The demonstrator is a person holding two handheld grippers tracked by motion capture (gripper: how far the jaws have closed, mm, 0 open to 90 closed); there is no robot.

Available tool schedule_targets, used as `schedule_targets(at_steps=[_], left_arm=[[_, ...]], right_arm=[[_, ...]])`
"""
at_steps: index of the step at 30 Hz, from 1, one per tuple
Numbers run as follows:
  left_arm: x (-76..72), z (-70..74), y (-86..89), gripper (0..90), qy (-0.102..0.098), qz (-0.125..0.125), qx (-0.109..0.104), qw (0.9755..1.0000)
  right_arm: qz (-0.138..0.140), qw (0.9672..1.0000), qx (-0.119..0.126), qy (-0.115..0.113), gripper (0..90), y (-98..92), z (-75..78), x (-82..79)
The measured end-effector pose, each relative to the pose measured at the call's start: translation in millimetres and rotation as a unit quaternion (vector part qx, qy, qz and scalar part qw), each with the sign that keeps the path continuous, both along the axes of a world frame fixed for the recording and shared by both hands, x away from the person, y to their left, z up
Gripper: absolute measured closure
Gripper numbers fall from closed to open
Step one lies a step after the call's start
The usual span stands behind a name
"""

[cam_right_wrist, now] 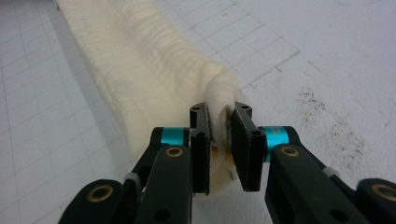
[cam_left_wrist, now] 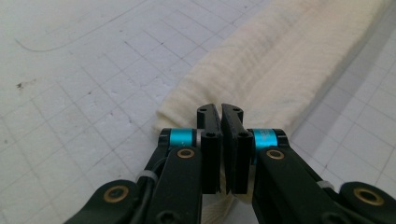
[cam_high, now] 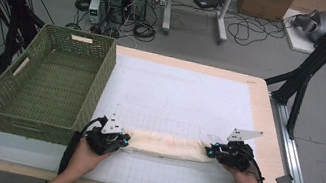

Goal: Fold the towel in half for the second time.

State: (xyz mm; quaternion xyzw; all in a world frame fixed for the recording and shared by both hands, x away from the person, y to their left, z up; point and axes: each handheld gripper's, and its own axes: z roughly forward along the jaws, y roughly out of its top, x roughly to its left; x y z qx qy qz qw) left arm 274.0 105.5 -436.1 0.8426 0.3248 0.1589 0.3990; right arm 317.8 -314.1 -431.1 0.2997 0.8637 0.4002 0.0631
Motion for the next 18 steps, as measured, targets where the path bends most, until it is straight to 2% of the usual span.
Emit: schedule_targets(at_steps=[9,13,16,18], left_arm=[[-12.1,1.7,8.4,86.1,0.003,0.004,-0.005,1.0000],[-11.2,-1.4,10.1,86.0,0.006,0.006,-0.008,0.9999],[-8.0,-2.4,8.3,85.5,0.007,0.007,-0.013,0.9999],[-5.7,-0.7,8.0,81.5,0.002,0.009,-0.021,0.9997]], right_arm=[[0.009,0.9999,0.002,-0.004,78.4,9.6,6.6,12.9],[0.012,0.9998,-0.011,0.007,78.0,13.7,0.6,18.1],[0.010,0.9998,-0.012,0.008,77.3,12.6,-0.4,19.1],[0.006,0.9999,-0.008,0.009,73.3,10.1,0.4,18.7]])
